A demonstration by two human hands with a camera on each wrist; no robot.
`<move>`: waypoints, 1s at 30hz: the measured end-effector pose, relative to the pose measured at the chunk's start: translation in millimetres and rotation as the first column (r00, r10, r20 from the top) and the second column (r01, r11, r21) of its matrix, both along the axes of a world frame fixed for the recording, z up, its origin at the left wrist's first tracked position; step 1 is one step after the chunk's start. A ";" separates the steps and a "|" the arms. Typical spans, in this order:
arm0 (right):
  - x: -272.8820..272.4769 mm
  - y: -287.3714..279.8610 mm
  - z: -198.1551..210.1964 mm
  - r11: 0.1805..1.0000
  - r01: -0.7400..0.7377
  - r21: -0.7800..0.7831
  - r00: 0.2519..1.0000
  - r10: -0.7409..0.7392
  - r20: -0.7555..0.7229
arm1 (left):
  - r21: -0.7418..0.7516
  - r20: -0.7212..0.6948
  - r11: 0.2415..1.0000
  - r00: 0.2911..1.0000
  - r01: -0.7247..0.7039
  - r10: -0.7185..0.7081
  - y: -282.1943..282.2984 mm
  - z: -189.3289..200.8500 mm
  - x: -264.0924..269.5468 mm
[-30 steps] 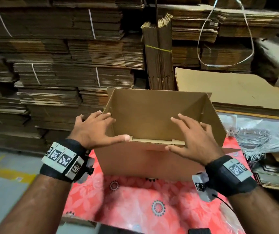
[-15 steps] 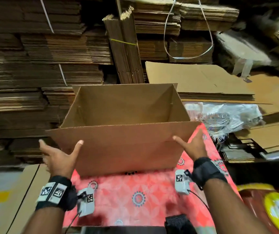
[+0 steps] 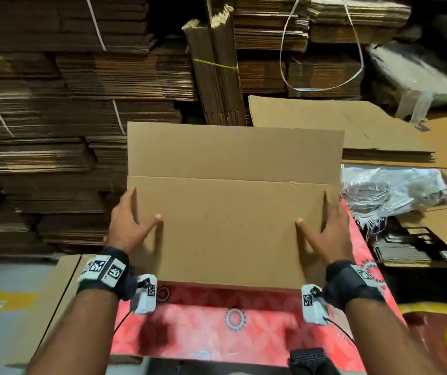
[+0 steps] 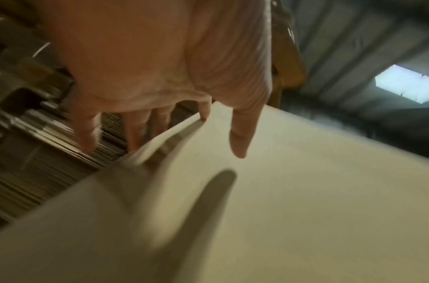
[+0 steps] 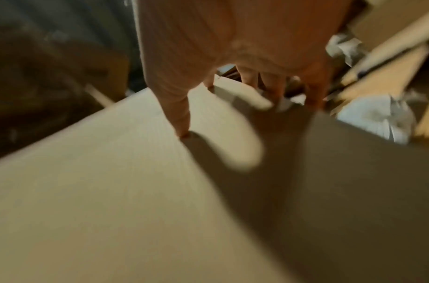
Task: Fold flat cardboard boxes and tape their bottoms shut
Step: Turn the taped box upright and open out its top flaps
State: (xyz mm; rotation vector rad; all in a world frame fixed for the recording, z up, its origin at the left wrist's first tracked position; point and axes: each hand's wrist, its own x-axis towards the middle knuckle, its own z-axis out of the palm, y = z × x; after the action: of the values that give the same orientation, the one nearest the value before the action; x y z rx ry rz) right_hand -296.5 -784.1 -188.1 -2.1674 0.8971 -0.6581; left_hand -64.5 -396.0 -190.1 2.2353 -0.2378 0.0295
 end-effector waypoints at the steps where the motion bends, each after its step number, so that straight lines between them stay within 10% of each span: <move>1: -4.4 1.3 -9.1 1.000 -0.016 -0.023 0.996 0.014 -0.094 | 0.052 -0.050 0.999 0.999 0.013 -0.011 1.2 -8.9 -5.1; 8: 3.9 -17.7 -2.1 0.995 -0.084 -0.053 0.926 0.059 -0.372 | 0.278 -0.153 0.955 0.986 0.106 -0.065 -6.3 -0.5 4.2; 13: 24.7 -16.5 3.5 0.960 -0.277 -0.034 0.708 0.179 -0.683 | 0.512 -0.242 0.807 0.951 0.293 -0.192 -24.8 3.6 1.7; 23: 21.0 -8.3 -1.4 0.961 -0.278 -0.008 0.677 0.190 -0.712 | 0.632 -0.059 0.749 0.976 0.199 -0.210 -27.0 -14.6 -26.5; 30: 20.8 -4.3 -3.1 0.962 -0.271 -0.029 0.653 0.161 -0.740 | 0.816 0.181 0.513 0.724 0.267 -0.665 -42.0 -55.0 -84.4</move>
State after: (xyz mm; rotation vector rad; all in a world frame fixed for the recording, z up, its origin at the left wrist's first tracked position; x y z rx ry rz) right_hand -275.8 -788.4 -191.2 -2.6537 0.9615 0.3476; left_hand -148.8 -438.0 -245.1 2.8548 -1.4057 0.2231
